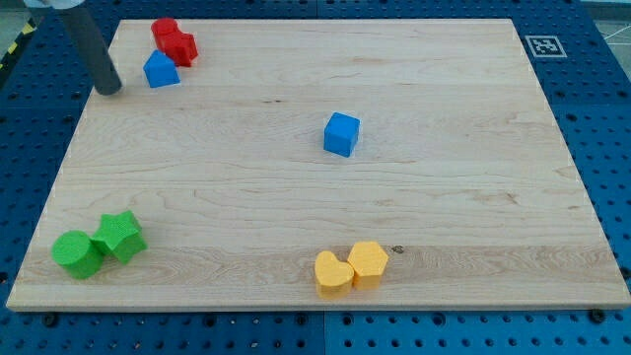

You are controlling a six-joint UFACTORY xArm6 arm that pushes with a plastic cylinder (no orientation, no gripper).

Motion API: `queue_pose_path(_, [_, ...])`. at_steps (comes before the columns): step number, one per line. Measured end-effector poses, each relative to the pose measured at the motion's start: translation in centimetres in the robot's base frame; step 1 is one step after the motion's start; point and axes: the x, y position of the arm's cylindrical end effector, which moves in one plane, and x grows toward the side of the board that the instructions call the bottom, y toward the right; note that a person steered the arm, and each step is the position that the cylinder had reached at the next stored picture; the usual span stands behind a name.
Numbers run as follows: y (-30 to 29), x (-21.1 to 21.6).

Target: Move the blue triangle right a bit

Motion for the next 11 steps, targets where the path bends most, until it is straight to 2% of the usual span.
queue_pose_path(2, [-0.7, -5.1])
queue_pose_path(9, [6.8, -2.6])
queue_pose_path(11, [13.8, 0.0])
